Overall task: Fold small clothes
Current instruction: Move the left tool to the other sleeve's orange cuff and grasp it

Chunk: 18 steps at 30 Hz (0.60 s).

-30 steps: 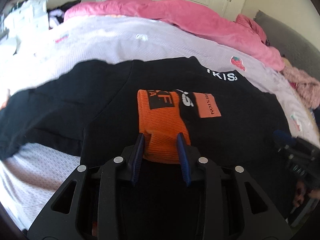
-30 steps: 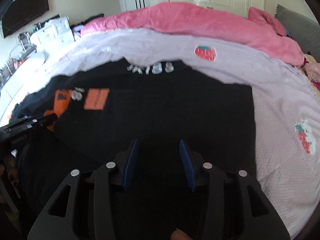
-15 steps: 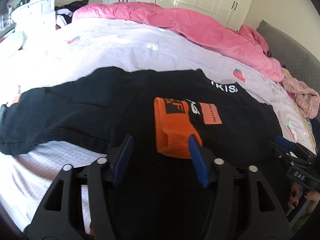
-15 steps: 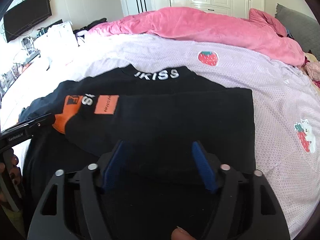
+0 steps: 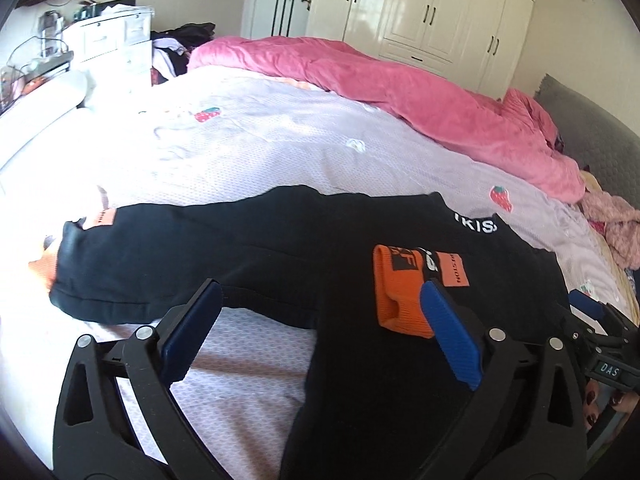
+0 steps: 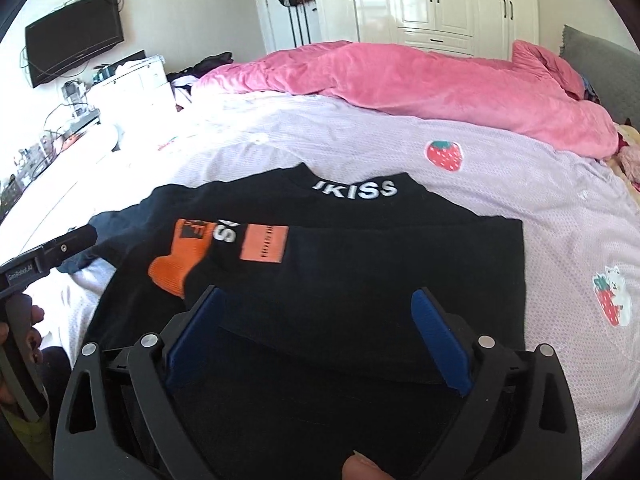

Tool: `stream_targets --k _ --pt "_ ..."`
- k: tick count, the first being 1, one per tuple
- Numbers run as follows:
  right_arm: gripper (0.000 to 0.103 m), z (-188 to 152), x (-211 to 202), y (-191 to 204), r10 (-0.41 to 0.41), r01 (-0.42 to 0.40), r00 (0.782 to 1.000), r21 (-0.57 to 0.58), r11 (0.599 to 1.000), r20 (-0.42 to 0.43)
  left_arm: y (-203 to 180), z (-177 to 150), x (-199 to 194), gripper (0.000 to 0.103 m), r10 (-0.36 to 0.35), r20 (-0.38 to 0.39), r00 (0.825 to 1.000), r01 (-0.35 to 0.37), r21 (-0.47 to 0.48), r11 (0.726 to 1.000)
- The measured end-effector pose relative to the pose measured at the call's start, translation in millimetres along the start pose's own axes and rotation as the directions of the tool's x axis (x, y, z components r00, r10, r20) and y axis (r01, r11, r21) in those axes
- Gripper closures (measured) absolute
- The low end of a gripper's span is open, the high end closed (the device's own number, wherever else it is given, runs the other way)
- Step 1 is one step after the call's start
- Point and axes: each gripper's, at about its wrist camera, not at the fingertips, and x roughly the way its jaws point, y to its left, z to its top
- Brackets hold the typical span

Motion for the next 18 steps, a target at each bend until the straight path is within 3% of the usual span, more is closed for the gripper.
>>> stream_targets --k 18 --pt "0.009 24.3 -2.3 73.8 0.072 -0.068 0.997 -0.105 0.992 0.036 71.7 5.5 -27.0 0.010 0.078 0.034 0.996 -0.073 -0.130 0.989"
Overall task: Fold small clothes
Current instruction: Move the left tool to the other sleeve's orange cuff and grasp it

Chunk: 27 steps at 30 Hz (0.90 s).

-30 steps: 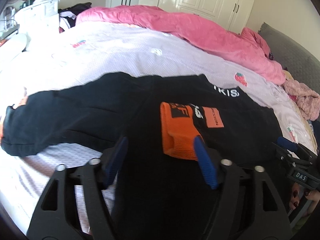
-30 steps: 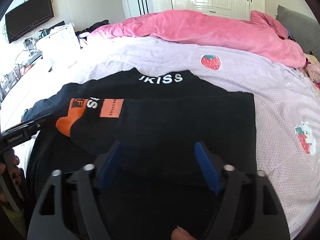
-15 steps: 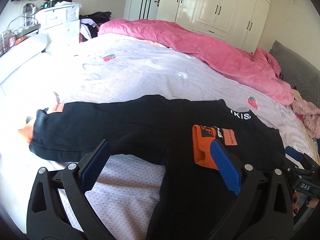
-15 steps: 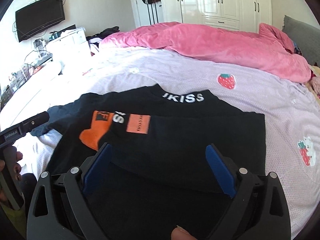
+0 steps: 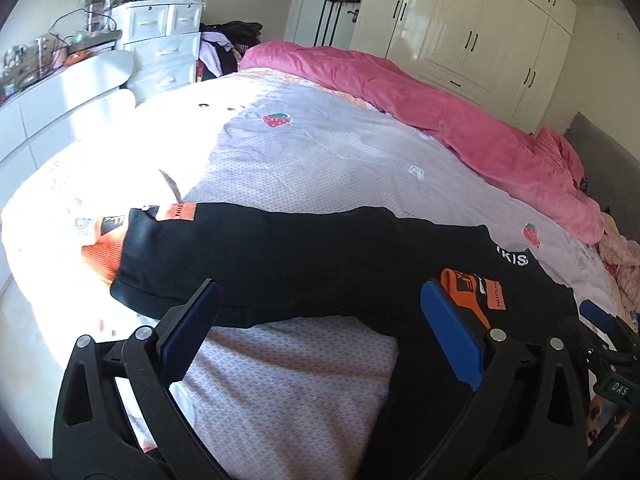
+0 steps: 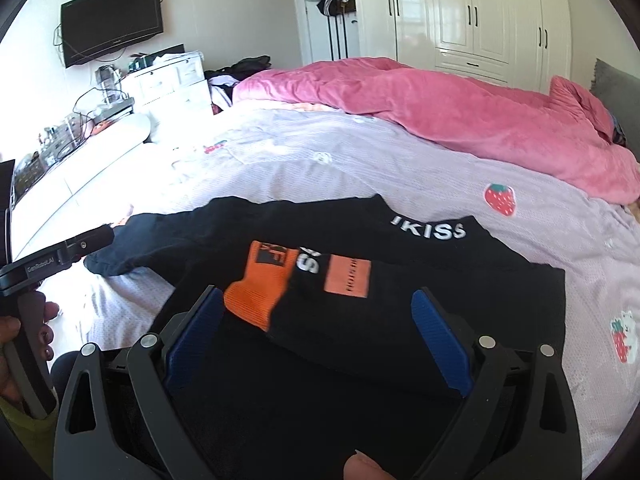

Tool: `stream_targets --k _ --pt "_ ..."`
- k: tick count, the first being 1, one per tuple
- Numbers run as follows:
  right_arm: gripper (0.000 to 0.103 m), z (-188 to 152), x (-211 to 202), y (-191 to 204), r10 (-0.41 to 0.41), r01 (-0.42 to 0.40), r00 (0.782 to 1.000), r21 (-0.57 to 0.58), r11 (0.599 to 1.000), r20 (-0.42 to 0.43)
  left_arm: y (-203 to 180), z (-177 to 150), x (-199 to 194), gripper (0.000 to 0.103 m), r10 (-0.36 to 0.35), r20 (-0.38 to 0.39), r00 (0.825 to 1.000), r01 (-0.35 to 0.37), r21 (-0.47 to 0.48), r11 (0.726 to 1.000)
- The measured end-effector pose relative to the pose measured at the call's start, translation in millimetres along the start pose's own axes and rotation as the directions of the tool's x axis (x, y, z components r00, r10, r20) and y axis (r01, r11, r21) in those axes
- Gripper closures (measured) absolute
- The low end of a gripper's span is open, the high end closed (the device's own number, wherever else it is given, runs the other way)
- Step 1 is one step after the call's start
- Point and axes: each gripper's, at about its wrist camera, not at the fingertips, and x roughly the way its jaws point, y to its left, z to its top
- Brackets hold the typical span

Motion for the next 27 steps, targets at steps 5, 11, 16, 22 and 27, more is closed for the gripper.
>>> stream_targets --k 5,11,16,22,27 --pt "0.009 11.2 4.9 21.0 0.033 -0.032 0.999 -0.022 0.999 0.016 21.3 4.3 -4.2 0.010 0.030 0.014 0.999 -0.029 -0.040 0.999" --pt "0.009 21.5 15.1 50.9 0.072 -0.070 0.997 -0.063 0.996 0.025 47.4 7.3 -7.6 0.010 0.067 0.022 0.998 -0.064 -0.095 0.993" --pt "0.009 29.0 23.6 72.5 0.101 -0.098 0.995 -0.094 0.991 0.027 70.0 9.4 -11.1 0.010 0.112 0.036 0.993 -0.107 -0.133 0.985" --pt "0.009 35.8 36.4 100.0 0.143 -0.140 0.990 -0.132 0.981 0.017 99.6 7.2 -6.7 0.010 0.137 0.022 0.990 -0.130 -0.199 0.971" --pt "0.009 37.3 48.9 119.7 0.171 -0.169 0.985 -0.159 0.973 0.000 118.8 4.6 -3.8 0.010 0.163 0.018 0.986 -0.154 -0.236 0.959"
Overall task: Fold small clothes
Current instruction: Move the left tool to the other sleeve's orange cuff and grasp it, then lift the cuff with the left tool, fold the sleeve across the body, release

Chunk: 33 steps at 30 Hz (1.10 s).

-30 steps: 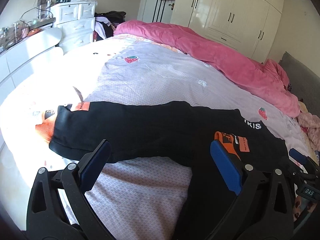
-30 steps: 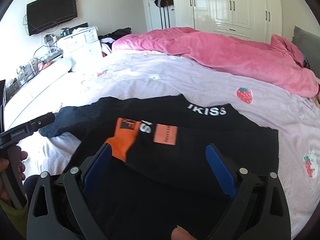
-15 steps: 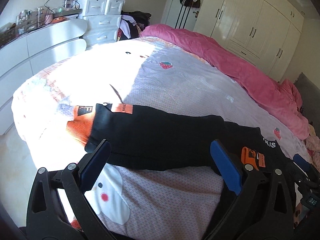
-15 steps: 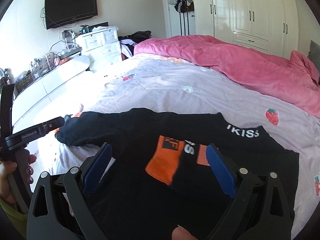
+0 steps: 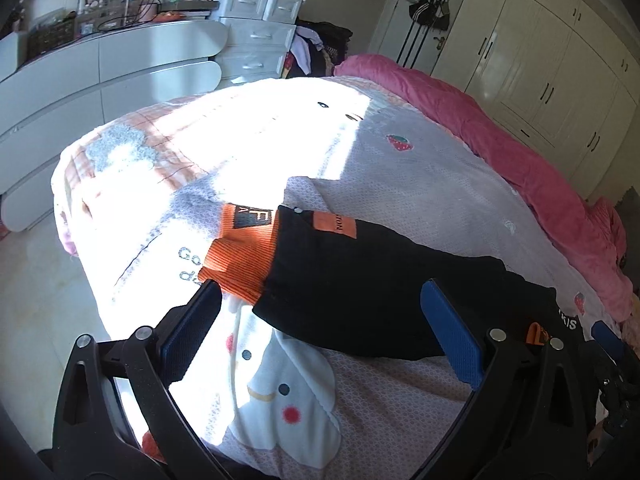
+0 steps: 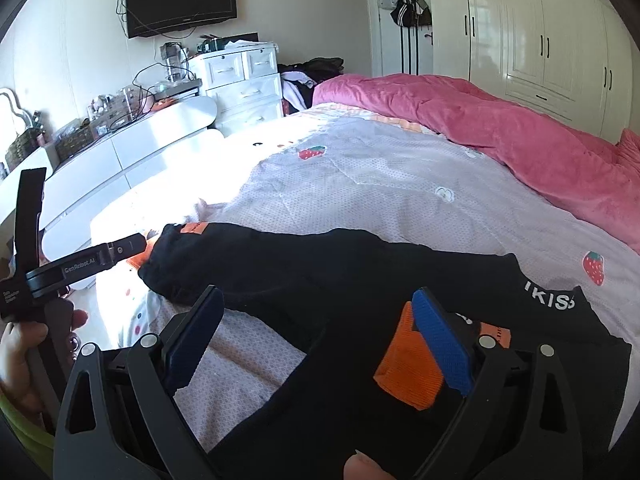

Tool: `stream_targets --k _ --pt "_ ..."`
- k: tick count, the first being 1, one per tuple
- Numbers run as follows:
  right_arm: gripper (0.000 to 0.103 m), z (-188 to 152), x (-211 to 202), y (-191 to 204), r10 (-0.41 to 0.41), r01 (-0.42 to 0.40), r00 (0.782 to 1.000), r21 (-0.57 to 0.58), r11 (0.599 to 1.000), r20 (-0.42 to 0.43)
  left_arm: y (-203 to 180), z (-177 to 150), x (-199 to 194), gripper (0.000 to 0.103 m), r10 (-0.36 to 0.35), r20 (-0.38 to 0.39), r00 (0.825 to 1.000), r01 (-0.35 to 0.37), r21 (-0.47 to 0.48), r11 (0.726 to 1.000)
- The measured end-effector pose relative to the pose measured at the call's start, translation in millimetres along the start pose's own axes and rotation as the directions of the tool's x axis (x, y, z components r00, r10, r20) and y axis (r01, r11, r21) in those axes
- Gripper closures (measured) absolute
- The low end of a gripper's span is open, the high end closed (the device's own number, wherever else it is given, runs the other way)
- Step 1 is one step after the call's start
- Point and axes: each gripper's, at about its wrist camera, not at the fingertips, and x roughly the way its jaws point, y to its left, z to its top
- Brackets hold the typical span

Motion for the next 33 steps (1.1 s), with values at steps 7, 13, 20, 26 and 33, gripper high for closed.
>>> stream_targets --k 7,13,20,26,33 --pt "0.009 1.7 17.3 18.3 0.026 -0.027 0.999 -0.026 0.999 -0.023 14.5 -1.4 7.9 0.010 0.005 -0.009 1.000 -0.005 -0.035 0.999" --pt "0.009 1.1 33.2 25.2 0.034 -0.036 0.998 -0.032 0.999 -0.050 30.2 -4.3 20.1 0.010 -0.002 -0.022 1.000 0.000 -0.084 0.996" --pt "0.009 -1.8 48.5 28.6 0.048 -0.050 0.996 -0.022 0.999 -0.075 41.8 -6.0 29.6 0.010 -0.043 -0.035 0.998 0.038 -0.141 0.989" --pt "0.009 -4.4 56.6 27.2 0.052 -0.053 0.995 -0.010 0.999 -0.090 45.7 -6.8 41.5 0.025 -0.082 -0.058 0.995 0.071 -0.171 0.983" --pt "0.009 -4.1 63.8 16.7 0.037 -0.037 0.994 0.010 0.999 -0.100 46.7 -4.3 55.1 0.049 -0.090 -0.072 0.993 0.075 -0.188 0.979"
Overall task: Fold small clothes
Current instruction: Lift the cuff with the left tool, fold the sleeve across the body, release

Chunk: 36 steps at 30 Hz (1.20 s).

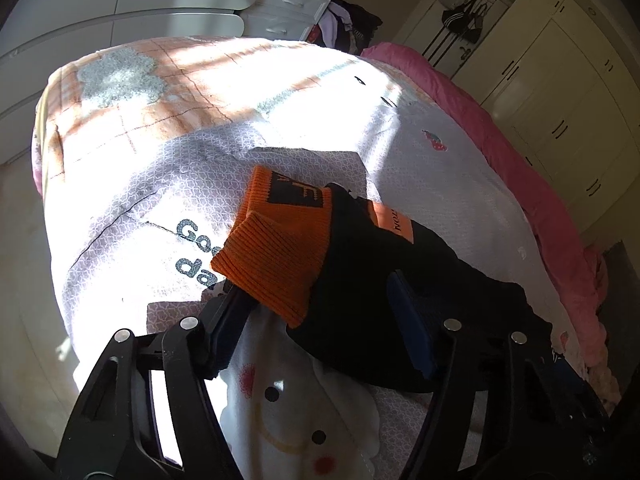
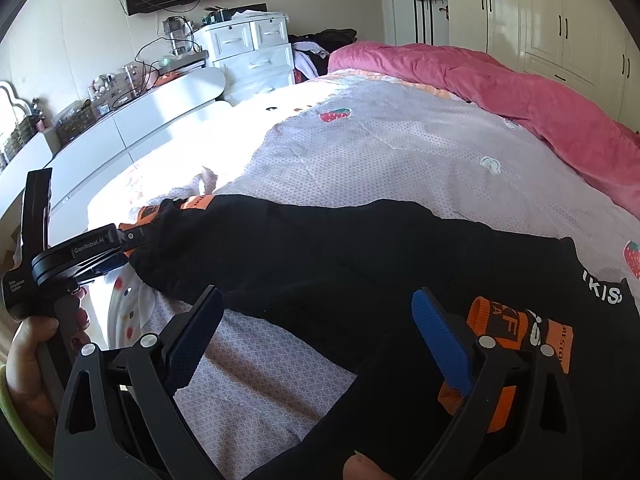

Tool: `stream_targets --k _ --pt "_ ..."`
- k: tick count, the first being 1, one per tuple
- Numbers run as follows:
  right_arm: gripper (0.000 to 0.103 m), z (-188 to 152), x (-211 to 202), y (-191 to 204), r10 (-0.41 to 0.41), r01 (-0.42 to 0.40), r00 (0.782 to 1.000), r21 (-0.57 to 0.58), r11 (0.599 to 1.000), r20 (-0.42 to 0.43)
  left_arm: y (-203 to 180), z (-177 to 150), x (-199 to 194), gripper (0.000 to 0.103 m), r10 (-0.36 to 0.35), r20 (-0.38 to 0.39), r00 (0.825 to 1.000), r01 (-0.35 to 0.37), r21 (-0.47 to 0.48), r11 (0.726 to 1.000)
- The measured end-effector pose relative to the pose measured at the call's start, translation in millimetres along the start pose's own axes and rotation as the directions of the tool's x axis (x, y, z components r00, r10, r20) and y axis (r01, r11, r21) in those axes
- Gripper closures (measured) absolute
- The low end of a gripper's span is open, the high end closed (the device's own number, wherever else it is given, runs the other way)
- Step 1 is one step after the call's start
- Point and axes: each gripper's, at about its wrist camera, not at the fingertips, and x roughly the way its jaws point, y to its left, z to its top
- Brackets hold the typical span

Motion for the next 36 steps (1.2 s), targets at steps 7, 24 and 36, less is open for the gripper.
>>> stream_targets --k 7,24,36 --pt "0.009 -3.4 -2.4 -9.6 -0.014 0.014 1.000 0.026 1.000 0.000 4.0 5.3 4.4 0.092 -0.031 0.030 0.999 0.032 -0.022 0.999" --pt "0.009 -43.3 -51.0 -84.8 -0.103 0.100 0.995 0.176 0.979 0.005 -60.9 -6.1 -65.0 0.096 -0.221 0.141 0.965 0.206 0.118 0.972" --pt "0.009 -77.5 -96.0 -139.0 -0.193 0.184 0.981 0.265 0.946 0.007 -142.3 -37.7 -87.4 0.096 -0.332 0.105 0.938 0.292 0.281 0.914"
